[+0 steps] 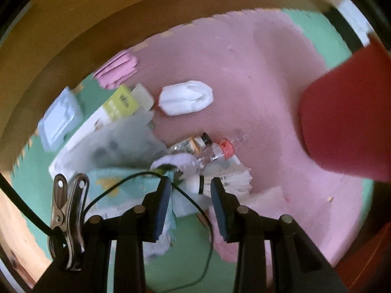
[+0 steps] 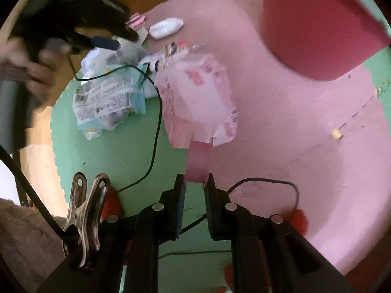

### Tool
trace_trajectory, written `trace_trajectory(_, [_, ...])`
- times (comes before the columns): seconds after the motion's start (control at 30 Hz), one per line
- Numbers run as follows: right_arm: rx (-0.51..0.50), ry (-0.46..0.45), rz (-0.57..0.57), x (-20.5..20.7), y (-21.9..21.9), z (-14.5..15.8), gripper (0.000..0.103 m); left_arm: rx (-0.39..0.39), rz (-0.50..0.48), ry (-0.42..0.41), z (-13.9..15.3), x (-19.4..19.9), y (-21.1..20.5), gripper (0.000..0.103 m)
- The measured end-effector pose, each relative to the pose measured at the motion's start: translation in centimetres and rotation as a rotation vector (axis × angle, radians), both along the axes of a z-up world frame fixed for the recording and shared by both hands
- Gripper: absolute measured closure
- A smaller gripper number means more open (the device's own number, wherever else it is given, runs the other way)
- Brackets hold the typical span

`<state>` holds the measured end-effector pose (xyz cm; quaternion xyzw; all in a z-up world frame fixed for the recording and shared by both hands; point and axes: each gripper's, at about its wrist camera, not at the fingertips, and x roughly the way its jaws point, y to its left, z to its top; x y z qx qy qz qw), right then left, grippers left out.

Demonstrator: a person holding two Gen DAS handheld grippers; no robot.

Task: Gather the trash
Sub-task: 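Grasp the small pink strip with the right gripper while the left gripper reaches toward the clear bottle, then close the left gripper on the clear bottle with the red label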

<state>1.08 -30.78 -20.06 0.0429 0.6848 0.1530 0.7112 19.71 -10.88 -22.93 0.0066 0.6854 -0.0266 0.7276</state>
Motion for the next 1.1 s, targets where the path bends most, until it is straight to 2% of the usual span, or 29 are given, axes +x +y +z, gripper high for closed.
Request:
trace_trajectory(0.17, [-0.010,-0.015,0.002,0.3,-1.3,3.3,0.087,0.008,-0.119,-0.004,-2.1,1.3,-2.2,0.067])
trace_trajectory(0.27, [0.034,-0.028,-0.064,0.5,-3.0,5.2,0.087,0.034,-0.193,-0.006,-3.3,2.0,-3.7,0.067])
trace_trajectory(0.37, [0.071,-0.069,-0.114,1.1,-3.4,5.8,0.087,0.045,-0.222,-0.006,-4.2,2.6,-4.5,0.067])
trace_trajectory(0.53, [0.139,-0.062,-0.162,2.2,-4.0,5.4,0.087,0.025,-0.231,0.022,-6.0,3.2,-5.1,0.067])
trace_trajectory(0.7, [0.154,-0.052,-0.162,2.7,-3.9,5.2,0.087,0.013,-0.251,0.056,-7.8,3.2,-5.8,0.067])
trace_trajectory(0.83, [0.159,-0.056,-0.160,2.8,-4.0,5.3,0.087,0.048,-0.301,0.040,-8.4,3.2,-6.7,0.063])
trace_trajectory(1.1, [0.172,-0.063,-0.180,2.8,-4.6,5.4,0.087,0.129,-0.390,0.003,-8.9,2.3,-8.5,0.065])
